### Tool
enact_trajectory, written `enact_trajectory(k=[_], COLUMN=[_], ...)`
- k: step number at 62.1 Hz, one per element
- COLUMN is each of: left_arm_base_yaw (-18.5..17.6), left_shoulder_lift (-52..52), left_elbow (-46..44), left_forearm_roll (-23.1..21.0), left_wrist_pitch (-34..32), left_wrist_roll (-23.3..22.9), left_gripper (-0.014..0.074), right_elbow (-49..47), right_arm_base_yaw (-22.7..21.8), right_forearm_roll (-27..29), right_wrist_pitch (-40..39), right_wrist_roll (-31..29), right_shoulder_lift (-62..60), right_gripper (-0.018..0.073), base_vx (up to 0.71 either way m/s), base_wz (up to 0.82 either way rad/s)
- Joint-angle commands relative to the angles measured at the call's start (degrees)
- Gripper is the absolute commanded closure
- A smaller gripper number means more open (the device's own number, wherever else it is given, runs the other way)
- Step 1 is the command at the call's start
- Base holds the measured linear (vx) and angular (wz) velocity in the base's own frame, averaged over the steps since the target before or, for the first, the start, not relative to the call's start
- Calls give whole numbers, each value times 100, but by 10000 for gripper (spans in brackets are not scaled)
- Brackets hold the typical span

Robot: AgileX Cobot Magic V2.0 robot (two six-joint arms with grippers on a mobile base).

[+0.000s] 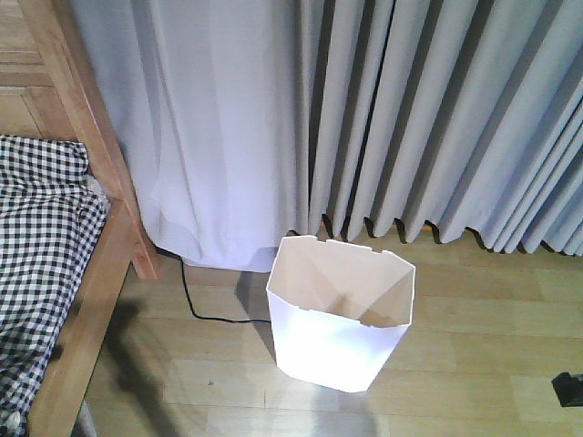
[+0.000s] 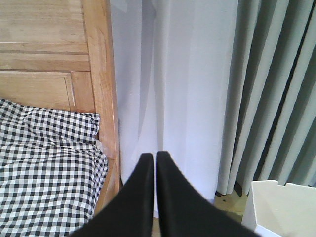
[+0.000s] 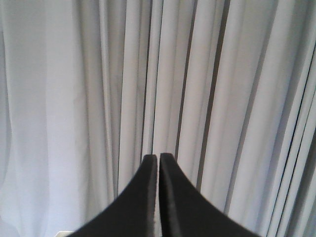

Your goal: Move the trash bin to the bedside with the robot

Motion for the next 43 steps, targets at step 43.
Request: enact_trajectory(k=[43], left_arm_base_yaw=[-16], left_shoulder_lift=[-57], left_elbow=[165], left_forearm_roll=[-25], left_wrist_pitch=[-419], left_wrist_roll=[-45], left_gripper=[602], right_elbow=[112], right_arm_base_yaw=[7], right_forearm_roll=[-70], right_wrist_pitch=[-397], right_wrist_roll=[-5], right_shoulder_lift=[-76], right_gripper=[570], base_vx=[0], base_wz=[0])
